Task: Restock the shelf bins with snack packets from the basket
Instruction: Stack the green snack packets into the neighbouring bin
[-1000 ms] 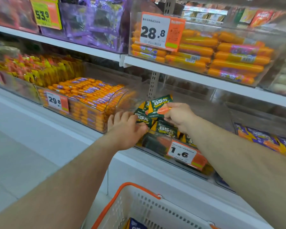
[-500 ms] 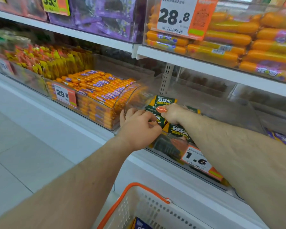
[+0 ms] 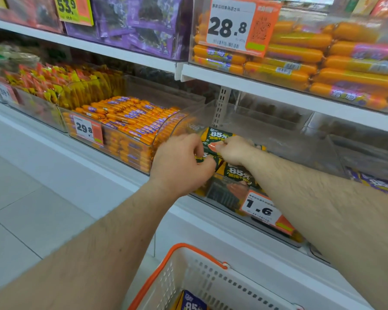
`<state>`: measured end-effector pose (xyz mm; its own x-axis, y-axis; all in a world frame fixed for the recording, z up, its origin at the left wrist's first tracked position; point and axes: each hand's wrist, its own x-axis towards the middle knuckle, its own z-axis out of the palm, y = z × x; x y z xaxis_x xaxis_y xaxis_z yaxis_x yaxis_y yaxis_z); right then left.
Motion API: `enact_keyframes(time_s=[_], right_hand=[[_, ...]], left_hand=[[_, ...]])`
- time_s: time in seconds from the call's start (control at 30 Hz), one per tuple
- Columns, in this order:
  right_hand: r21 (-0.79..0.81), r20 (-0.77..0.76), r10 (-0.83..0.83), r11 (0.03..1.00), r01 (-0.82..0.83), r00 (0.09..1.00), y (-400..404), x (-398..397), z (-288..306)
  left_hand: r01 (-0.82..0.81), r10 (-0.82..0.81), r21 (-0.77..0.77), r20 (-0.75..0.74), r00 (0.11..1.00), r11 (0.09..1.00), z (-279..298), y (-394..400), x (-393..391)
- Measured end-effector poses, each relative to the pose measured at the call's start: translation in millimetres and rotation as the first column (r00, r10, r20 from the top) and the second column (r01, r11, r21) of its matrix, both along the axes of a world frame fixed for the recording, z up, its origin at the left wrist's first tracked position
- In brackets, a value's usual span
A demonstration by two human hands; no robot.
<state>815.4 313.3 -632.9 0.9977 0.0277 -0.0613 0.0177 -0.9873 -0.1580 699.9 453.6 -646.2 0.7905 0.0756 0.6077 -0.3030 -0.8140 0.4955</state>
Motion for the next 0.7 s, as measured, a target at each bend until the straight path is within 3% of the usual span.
enact_keyframes(time_s=[0.1,0.17,0.27,0.33,0.4,0.47,0.57,0.63,0.7], right_hand=[[0.016,0.308,0.032,0.999,-0.038,0.951,1.4,-32.1,6.0],[-0.024,0.507,0.142,0.988,-0.151,0.850,1.2,-57.5,4.3],[-0.097,0.744,0.290,0.938,-0.332,0.601,-1.1,-90.3,-5.3],[-0.142,0.864,0.322,0.894,-0.426,0.388,-5.2,-109.4,-14.1],[-0.117,0.908,0.304,0.844,-0.523,0.287,-9.7,-130.4,-31.6],[-0.016,0.888,0.271,0.826,-0.563,0.372,-13.8,-151.5,-66.7],[0.156,0.716,0.235,0.864,-0.478,0.658,-23.9,-175.9,-136.3],[0.255,0.485,0.209,0.895,-0.366,0.849,-31.9,-187.6,-179.9],[0.348,0.185,0.160,0.912,-0.217,0.970,-39.1,-197.2,-215.4]], left_hand=[[0.143,-0.121,0.041,-0.329,0.936,0.989,-4.4,-2.2,-13.3],[0.309,-0.177,0.139,-0.577,0.798,0.941,-16.5,-3.2,-21.6],[0.565,-0.201,0.146,-0.839,0.506,0.812,-33.4,-8.8,-39.6],[0.644,-0.143,0.148,-0.915,0.376,0.750,-39.4,-15.3,-47.0],[0.681,-0.077,0.138,-0.958,0.275,0.719,-49.6,-22.9,-50.9],[0.707,-0.005,0.154,-0.976,0.218,0.690,-65.2,-28.0,-53.9],[0.731,0.071,0.216,-0.972,0.224,0.647,-83.8,-34.2,-58.0],[0.748,0.069,0.217,-0.972,0.224,0.628,-90.3,-38.5,-61.1],[0.765,0.079,0.224,-0.972,0.223,0.603,-97.2,-41.5,-62.7]])
